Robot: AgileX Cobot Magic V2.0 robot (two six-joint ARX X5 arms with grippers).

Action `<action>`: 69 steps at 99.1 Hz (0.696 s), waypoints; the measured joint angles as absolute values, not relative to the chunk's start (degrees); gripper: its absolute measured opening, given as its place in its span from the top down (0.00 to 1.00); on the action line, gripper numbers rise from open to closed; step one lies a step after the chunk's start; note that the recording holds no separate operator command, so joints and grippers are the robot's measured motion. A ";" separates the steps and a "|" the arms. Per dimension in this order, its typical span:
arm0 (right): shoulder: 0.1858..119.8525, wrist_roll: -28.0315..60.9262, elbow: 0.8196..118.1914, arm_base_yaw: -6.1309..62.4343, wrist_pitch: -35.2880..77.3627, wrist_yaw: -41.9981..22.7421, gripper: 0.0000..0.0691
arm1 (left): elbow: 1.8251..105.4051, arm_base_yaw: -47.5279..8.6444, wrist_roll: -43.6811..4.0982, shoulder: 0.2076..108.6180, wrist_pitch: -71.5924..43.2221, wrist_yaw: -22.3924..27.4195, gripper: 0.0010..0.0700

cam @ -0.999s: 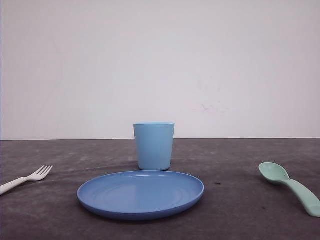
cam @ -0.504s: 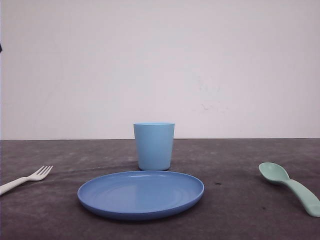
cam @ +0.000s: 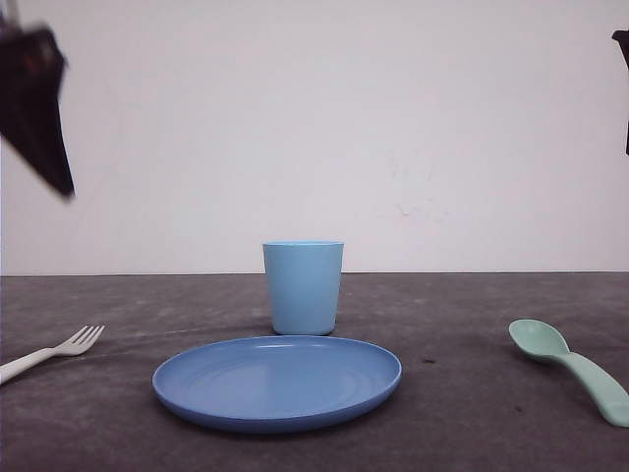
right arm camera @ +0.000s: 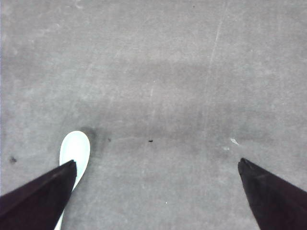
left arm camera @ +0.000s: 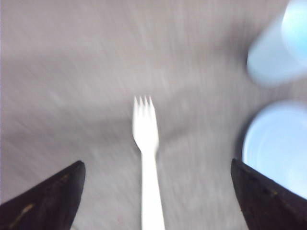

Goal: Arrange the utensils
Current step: 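Lower the left gripper onto the white fork and close on its handle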

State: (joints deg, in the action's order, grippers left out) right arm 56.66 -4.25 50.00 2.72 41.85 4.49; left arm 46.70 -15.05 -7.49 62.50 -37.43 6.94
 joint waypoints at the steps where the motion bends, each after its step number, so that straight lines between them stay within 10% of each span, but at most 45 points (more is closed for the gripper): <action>1: 56.66 -4.25 50.00 2.72 41.85 4.49 0.02 | 46.39 -15.29 -7.66 62.83 -37.32 6.74 0.15; 69: 56.66 -4.25 50.00 2.72 41.85 4.49 0.02 | 44.07 -20.38 -11.22 81.82 -28.73 -0.60 0.16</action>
State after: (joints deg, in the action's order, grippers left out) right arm 56.66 -4.25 50.00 2.72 41.85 4.49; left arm 44.07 -20.38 -11.22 81.82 -28.73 -0.60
